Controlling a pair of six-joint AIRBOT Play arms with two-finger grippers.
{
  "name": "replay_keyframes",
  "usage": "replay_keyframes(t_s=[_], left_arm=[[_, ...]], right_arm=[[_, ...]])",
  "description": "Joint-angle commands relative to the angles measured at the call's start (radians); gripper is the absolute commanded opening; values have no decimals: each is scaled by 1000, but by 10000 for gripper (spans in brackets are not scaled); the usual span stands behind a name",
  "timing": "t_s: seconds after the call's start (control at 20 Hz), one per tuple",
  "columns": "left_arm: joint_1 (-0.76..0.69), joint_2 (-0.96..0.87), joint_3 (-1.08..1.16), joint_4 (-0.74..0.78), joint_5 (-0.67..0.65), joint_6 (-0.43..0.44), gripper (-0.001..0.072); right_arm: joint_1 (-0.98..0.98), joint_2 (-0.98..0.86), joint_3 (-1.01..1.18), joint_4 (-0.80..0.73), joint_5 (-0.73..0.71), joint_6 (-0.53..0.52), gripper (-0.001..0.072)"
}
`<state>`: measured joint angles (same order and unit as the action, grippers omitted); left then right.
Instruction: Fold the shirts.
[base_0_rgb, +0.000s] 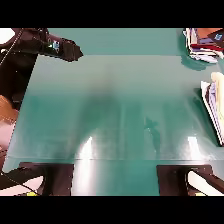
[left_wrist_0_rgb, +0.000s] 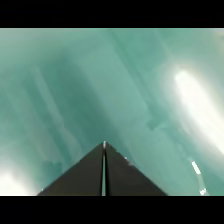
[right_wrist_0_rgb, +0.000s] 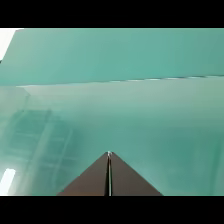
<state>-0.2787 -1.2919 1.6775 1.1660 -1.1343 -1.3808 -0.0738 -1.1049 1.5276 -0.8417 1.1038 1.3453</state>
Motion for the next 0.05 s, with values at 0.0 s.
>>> replay_keyframes(t_s=[0.0], left_arm=[[0,0,0,0,0,0,27]], right_arm=[[7,0,1,1,-1,-3,16]])
